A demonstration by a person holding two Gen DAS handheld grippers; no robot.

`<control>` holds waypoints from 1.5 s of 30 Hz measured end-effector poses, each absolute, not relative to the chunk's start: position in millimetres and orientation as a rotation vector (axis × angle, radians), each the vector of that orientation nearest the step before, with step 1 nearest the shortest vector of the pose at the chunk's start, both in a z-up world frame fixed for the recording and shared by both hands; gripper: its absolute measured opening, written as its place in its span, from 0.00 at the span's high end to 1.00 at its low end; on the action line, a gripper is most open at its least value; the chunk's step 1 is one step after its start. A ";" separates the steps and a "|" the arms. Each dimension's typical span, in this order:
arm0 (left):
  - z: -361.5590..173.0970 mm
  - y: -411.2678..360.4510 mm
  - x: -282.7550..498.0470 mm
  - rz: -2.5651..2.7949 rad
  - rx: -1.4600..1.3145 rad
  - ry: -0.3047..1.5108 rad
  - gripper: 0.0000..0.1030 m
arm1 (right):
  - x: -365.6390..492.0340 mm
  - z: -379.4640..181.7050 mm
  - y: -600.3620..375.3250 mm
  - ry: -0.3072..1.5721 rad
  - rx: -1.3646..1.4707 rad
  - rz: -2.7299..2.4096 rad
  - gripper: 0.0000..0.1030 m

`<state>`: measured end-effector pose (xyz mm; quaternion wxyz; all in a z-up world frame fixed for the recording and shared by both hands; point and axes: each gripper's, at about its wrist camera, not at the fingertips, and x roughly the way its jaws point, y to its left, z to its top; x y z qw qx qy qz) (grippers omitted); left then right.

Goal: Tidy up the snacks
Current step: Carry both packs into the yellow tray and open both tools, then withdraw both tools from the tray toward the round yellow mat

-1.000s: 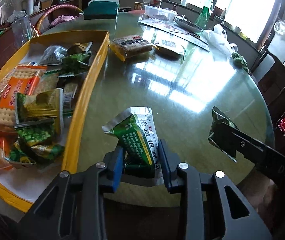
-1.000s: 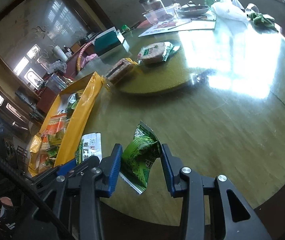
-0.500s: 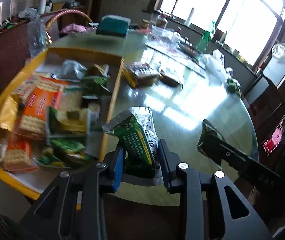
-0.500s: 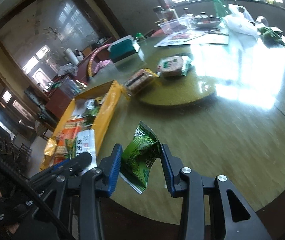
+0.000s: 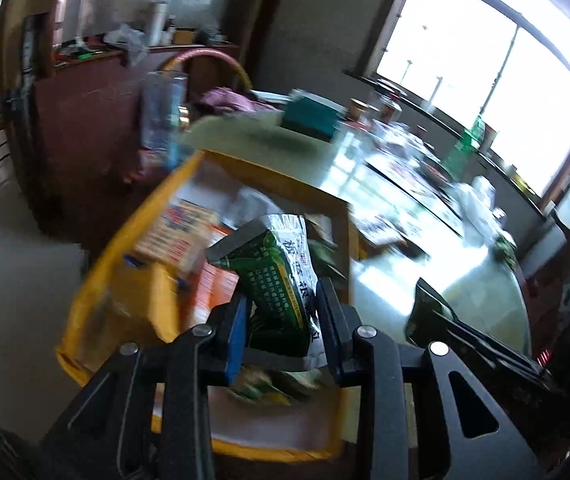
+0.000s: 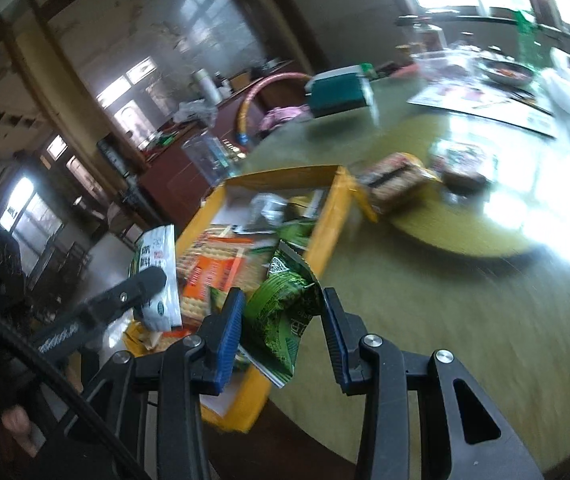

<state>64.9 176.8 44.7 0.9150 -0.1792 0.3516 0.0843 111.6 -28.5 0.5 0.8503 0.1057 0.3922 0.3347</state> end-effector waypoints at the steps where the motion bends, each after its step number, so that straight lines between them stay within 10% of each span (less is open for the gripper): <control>1: 43.1 186.1 68.7 0.189 -0.375 0.723 0.68 | 114.5 1.1 -22.2 0.834 0.218 0.717 0.63; 23: 2.7 251.0 114.4 0.247 -0.423 0.826 0.77 | 196.4 -31.2 96.6 0.989 0.078 0.753 0.60; 28: 10.2 252.0 104.6 0.271 -0.443 0.806 0.38 | 188.7 -20.3 92.2 0.940 0.076 0.770 0.42; 45: 50.7 130.4 99.3 0.150 -0.277 0.767 0.29 | 148.8 4.9 -59.4 0.820 0.223 0.604 0.29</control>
